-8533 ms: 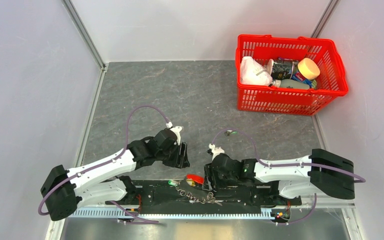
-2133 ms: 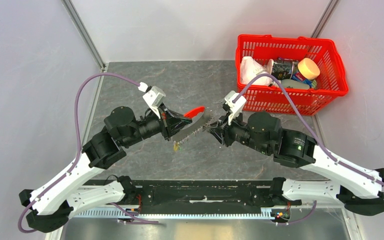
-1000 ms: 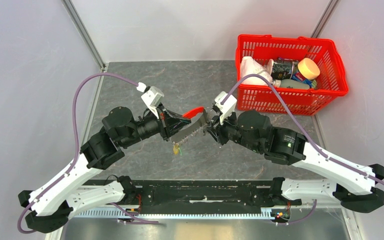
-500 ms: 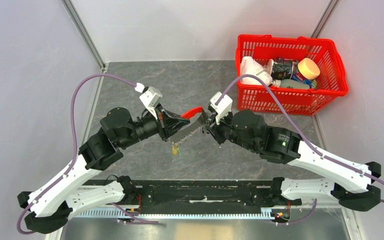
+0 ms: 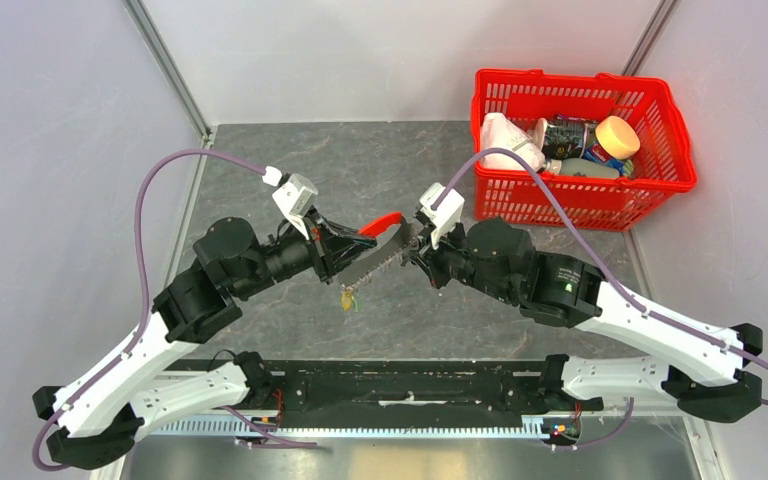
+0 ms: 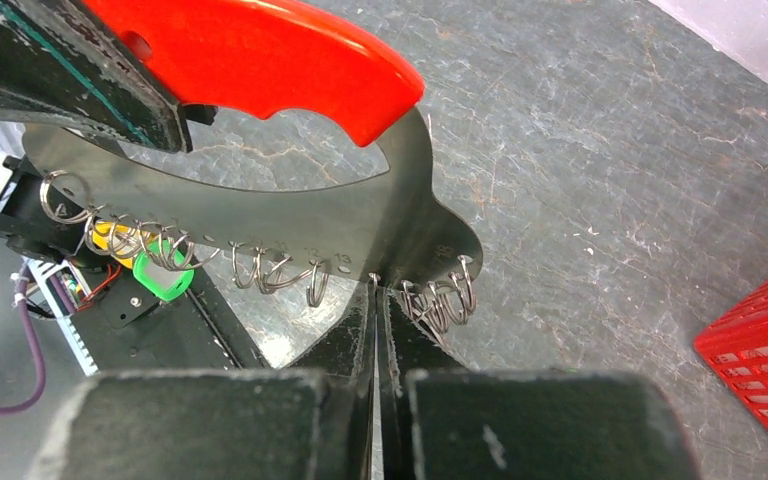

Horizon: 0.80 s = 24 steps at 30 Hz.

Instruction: Put the keys on the keyring

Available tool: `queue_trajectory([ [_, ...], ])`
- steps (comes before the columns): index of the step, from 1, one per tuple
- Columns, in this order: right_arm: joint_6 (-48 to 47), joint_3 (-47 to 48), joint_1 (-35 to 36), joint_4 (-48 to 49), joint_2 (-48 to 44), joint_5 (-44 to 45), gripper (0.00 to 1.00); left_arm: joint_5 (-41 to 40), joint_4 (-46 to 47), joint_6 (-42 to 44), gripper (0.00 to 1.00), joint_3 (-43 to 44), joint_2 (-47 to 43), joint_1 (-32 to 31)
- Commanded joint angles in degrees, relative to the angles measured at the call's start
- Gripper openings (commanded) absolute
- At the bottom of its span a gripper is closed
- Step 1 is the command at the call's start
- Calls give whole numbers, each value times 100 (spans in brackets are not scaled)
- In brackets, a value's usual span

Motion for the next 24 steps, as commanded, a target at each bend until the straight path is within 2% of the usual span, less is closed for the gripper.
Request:
queue_trajectory([
  [1, -61, 304, -6, 171, -153, -151, 0, 24, 343, -222, 2, 185, -101, -8],
  [15, -65, 268, 3, -205, -325, -464, 0, -120, 451, -338, 2, 167, -80, -9],
  [24, -45, 499, 2, -717, -218, -567, 0, 60, 572, -428, 2, 82, 52, -9],
])
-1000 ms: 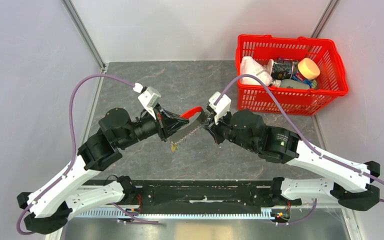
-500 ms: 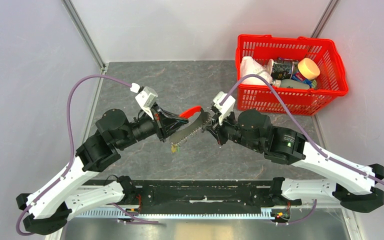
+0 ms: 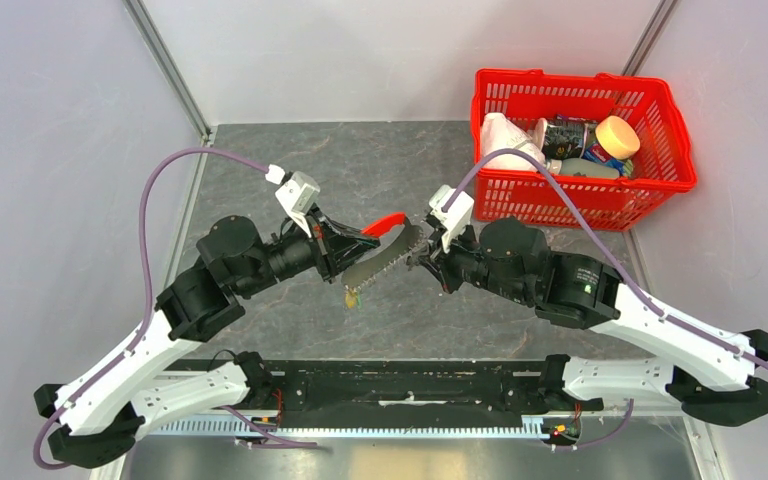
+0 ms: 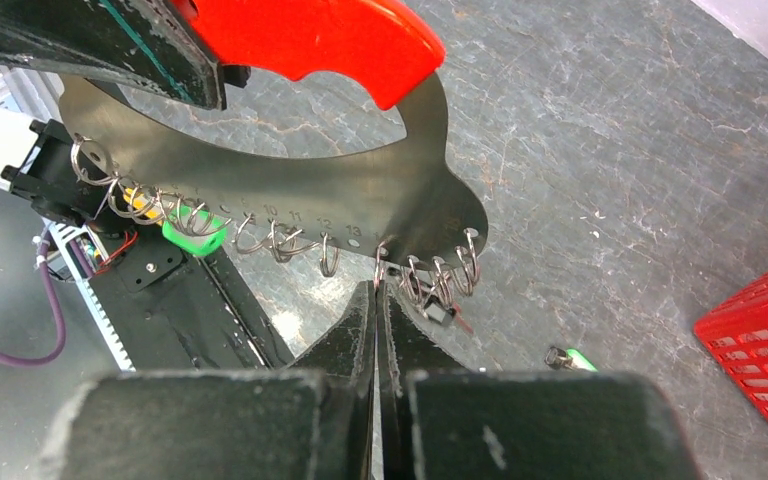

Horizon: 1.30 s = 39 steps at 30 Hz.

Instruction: Put the keys on the keyring

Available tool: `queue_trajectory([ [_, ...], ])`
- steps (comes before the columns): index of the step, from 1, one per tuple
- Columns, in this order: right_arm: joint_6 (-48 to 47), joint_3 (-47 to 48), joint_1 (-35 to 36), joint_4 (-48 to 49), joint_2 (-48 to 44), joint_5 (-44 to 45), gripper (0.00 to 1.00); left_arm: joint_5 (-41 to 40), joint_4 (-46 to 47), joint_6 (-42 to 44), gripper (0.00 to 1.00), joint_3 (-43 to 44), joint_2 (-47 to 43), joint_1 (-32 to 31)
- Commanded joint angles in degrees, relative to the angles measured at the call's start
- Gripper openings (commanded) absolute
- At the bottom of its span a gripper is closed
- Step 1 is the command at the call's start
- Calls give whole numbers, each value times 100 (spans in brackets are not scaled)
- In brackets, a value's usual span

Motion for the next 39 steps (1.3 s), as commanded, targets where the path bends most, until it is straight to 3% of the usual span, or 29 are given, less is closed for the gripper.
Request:
queue_trajectory([
  [1, -46, 277, 3, -196, -40, -208, 0, 17, 488, -226, 2, 64, 8, -9],
  [19, -87, -46, 3, 93, -688, -459, 0, -186, 411, -618, 2, 25, 63, -9],
  [39, -361, 172, 227, -70, -331, -840, 0, -419, 193, -594, 2, 171, 252, -9],
])
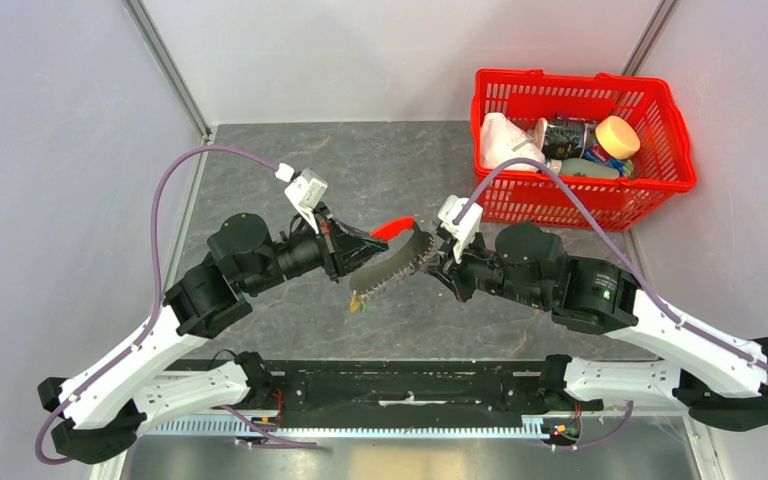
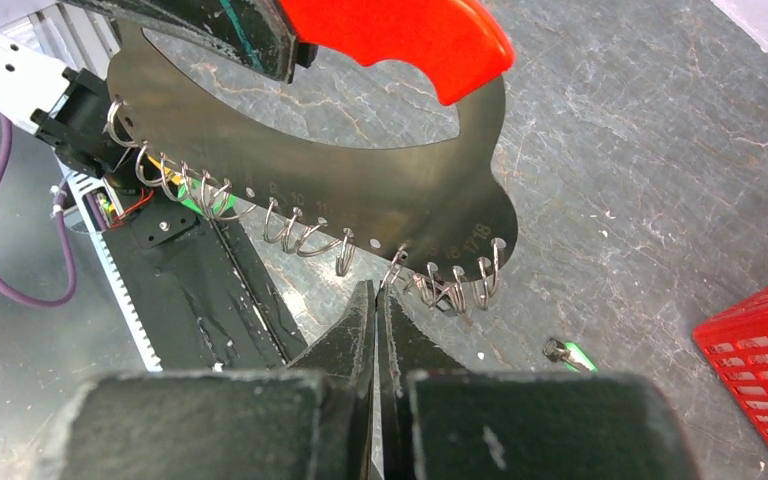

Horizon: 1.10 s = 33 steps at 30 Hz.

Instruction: Put the keys on the keyring

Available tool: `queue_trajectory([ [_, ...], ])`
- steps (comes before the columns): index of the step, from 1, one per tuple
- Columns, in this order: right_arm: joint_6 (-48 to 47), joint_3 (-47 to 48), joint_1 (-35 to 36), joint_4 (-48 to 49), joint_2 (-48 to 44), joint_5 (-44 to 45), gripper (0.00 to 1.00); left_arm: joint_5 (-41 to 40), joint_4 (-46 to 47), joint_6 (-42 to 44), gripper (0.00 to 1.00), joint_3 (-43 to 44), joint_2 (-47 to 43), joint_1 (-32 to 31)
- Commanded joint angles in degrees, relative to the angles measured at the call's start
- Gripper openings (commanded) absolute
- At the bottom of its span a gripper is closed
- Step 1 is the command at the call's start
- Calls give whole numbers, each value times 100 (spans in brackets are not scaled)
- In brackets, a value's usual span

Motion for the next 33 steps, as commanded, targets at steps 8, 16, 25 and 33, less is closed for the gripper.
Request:
queue_trajectory([
  [8, -269, 211, 572, 294, 7, 99, 0, -626, 27, 8, 2, 202, 70, 35],
  [16, -279, 211, 640, 296, -5, 315, 0, -505, 103, -30, 3, 165, 28, 35],
  [25, -16, 431, 640, 81, 150, 640, 0, 151, 340, 65, 3, 156, 45, 35],
  [33, 282, 958, 640, -533, 509, 702, 0, 753, 340, 191, 3, 80, 56, 40],
])
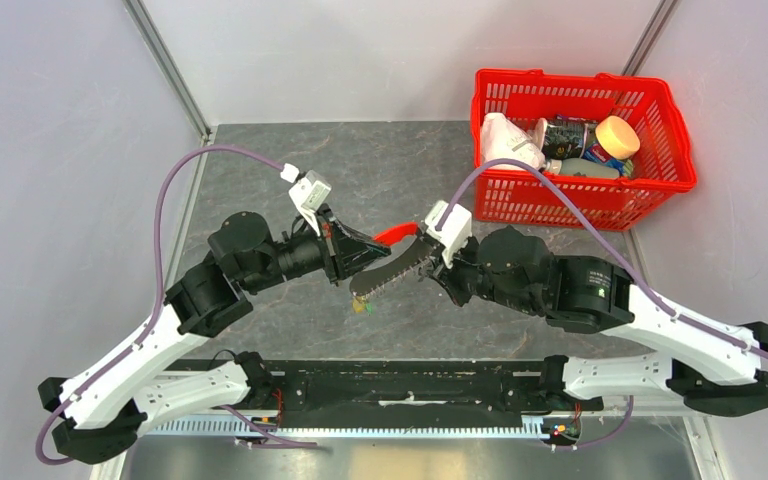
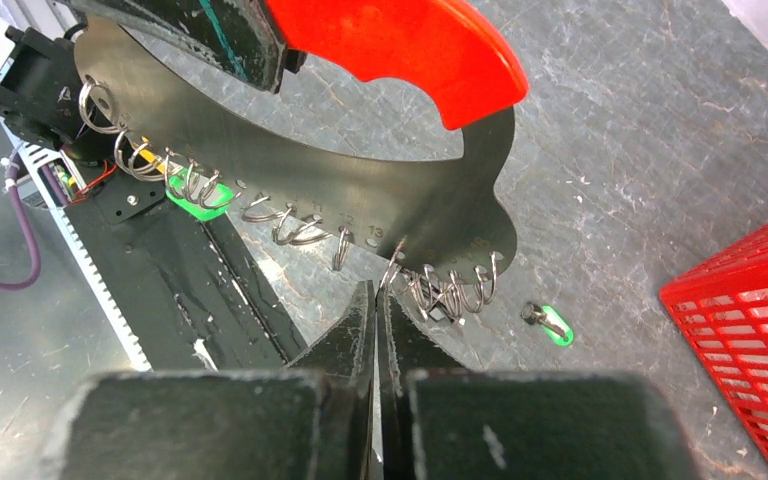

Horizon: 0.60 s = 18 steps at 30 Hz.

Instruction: Put the keys on the keyring

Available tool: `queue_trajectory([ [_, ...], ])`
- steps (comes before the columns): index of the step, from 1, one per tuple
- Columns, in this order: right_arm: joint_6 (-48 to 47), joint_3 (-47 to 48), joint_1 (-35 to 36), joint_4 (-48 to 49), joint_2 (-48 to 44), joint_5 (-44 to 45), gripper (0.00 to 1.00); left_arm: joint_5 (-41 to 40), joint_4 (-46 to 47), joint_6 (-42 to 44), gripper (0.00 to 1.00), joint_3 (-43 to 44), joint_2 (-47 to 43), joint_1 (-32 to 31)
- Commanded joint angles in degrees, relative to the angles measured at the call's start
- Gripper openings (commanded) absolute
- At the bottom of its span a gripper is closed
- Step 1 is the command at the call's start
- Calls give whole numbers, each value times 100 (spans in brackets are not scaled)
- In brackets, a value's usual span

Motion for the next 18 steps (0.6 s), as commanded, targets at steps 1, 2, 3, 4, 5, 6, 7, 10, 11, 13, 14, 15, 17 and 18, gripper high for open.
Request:
queue_trajectory([
  [1, 302, 617, 107, -34, 229, -103, 0, 469, 385, 191, 3, 44, 1, 17],
  [2, 352, 695, 107, -128, 305, -78, 0, 528, 407, 215, 3, 28, -24, 17],
  [3, 403, 801, 97, -242, 382, -66, 0, 581, 417, 227, 3, 13, -50, 17],
  [4, 443, 874, 98, -318, 439, -52, 0, 630, 431, 236, 3, 2, -79, 17],
  [5, 491, 942, 96, -391, 488, -60, 0, 688, 435, 244, 3, 0, -96, 19],
  [6, 540, 1009, 98, -441, 523, -85, 0, 734, 446, 253, 3, -9, -124, 18],
  [7, 590, 1057, 97, -505, 560, -101, 0, 795, 451, 246, 3, -9, -145, 17],
  [10, 739, 1195, 90, -634, 623, -167, 0, 993, 479, 237, 3, -35, -246, 17],
  [11, 783, 1242, 83, -663, 635, -211, 0, 1054, 500, 232, 3, -42, -283, 18],
  [13, 888, 1317, 81, -743, 643, -290, 0, 1173, 514, 232, 4, -77, -362, 18],
  [14, 951, 1348, 81, -788, 646, -354, 0, 1202, 502, 235, 4, -97, -394, 18],
  [15, 1015, 1375, 85, -824, 645, -475, 0, 1225, 481, 230, 5, -117, -433, 22],
  [17, 1131, 1460, 73, -935, 682, -629, 0, 1270, 453, 256, 7, -169, -502, 18],
  [18, 1193, 1506, 64, -1018, 706, -703, 0, 1315, 449, 261, 7, -195, -535, 17],
])
